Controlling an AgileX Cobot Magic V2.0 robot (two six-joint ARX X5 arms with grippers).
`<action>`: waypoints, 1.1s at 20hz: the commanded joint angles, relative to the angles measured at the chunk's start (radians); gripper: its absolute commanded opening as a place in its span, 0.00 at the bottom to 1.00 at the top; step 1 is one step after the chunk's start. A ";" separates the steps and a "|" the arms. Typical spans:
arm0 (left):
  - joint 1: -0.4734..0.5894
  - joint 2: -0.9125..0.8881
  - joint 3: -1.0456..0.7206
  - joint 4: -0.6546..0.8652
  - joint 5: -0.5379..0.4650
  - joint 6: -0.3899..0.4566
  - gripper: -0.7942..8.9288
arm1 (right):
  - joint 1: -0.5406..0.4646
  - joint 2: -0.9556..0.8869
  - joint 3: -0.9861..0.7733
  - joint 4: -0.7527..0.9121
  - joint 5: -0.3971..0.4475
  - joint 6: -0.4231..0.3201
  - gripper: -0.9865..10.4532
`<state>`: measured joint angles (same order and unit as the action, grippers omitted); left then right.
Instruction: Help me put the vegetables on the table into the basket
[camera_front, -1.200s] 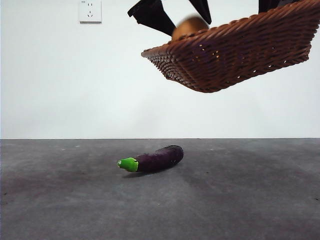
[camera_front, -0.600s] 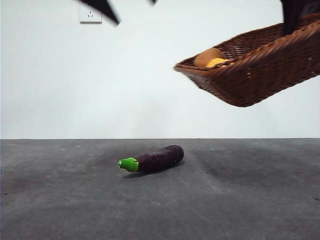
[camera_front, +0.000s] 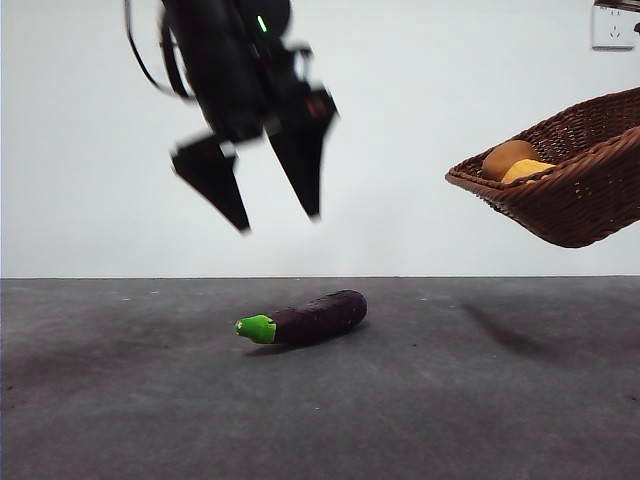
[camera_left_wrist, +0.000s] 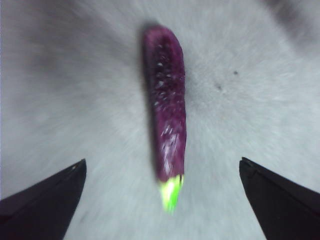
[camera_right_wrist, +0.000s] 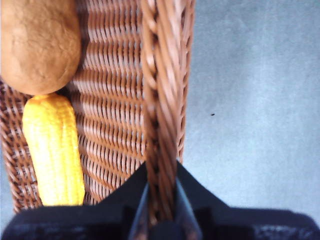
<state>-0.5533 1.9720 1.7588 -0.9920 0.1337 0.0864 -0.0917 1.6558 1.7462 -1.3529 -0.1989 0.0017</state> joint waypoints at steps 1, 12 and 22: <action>-0.011 0.071 -0.011 0.060 0.004 0.017 0.66 | -0.002 0.006 -0.008 0.006 -0.010 -0.011 0.08; -0.034 0.195 -0.011 0.117 -0.004 -0.019 0.56 | -0.002 0.006 -0.008 0.006 -0.010 -0.014 0.08; -0.049 0.224 -0.011 0.104 -0.060 -0.003 0.10 | -0.002 0.006 -0.008 -0.003 -0.010 -0.029 0.08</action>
<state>-0.5972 2.1807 1.7576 -0.8848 0.0750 0.0708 -0.0929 1.6558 1.7443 -1.3529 -0.1989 -0.0193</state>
